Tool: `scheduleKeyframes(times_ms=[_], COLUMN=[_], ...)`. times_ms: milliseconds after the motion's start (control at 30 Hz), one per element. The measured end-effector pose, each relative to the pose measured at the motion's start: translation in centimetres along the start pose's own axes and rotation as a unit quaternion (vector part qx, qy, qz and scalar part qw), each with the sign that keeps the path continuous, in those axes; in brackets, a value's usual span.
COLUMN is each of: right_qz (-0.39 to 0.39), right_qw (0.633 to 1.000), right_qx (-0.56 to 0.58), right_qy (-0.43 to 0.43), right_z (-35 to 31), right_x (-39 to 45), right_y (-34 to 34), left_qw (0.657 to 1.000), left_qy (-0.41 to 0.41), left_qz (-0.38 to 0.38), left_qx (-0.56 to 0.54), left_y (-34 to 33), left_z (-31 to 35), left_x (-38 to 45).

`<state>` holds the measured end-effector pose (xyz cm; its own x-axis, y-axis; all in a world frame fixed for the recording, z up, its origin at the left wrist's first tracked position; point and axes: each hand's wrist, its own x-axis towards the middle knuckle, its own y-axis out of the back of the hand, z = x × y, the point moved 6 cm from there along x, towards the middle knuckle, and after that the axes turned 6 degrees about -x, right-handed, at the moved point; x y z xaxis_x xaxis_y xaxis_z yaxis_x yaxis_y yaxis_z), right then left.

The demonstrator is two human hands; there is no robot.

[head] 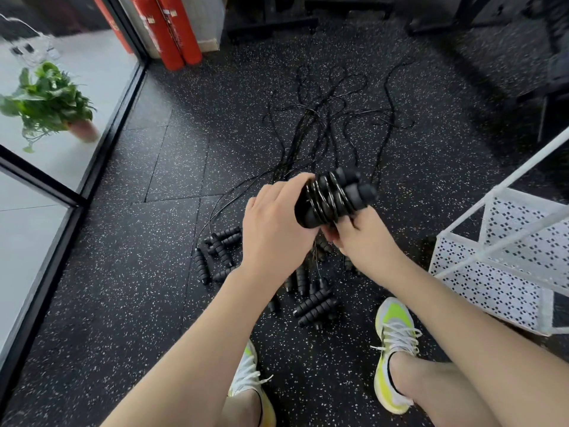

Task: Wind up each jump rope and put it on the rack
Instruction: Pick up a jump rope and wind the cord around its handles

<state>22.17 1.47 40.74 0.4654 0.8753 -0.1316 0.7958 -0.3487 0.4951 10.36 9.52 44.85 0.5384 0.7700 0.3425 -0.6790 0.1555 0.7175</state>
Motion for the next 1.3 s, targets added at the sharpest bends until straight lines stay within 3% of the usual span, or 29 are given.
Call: scheduleKeyframes(times_ms=[167, 333, 567, 733, 867, 967, 1133, 1300], right_qz=[-0.032, -0.071, -0.075, -0.019, 0.021, -0.007, -0.072, -0.086], right_qw=[0.988, 0.949, 0.91, 0.916, 0.931, 0.955, 0.985, 0.988], right_qx=[-0.11, -0.282, -0.381, -0.355, -0.336, -0.284, -0.142, -0.11], right_qy=[0.105, 0.118, 0.148, 0.185, 0.14, 0.083, 0.061, 0.063], right_z=[-1.9, -3.1, -5.0, -6.2, -5.8, -4.3, -3.1, -1.9], right_x=[-1.6, -2.9, -3.6, -2.8, -1.4, -0.3, 0.0, 0.7], right_y=[-1.2, -2.1, -1.2, 1.3, 4.5, 6.5, 7.0, 7.0], left_qw=[0.996, 0.986, 0.975, 0.975, 0.971, 0.959, 0.945, 0.941], left_qy=[0.077, 0.116, 0.121, 0.011, -0.054, -0.082, -0.107, -0.17], left_qz=[0.021, -0.038, -0.08, -0.108, -0.189, -0.249, -0.306, -0.291], left_qx=[0.049, 0.111, 0.166, 0.192, 0.138, 0.103, 0.039, 0.023], left_y=[0.6, -0.6, -1.4, -2.3, -3.6, -4.0, -4.0, -3.8], left_z=[-1.7, -3.1, -3.1, -1.3, -0.3, -0.2, -0.3, 0.7], left_x=[0.8, 0.7, 0.3, -0.3, -1.5, -2.0, -2.3, -2.5])
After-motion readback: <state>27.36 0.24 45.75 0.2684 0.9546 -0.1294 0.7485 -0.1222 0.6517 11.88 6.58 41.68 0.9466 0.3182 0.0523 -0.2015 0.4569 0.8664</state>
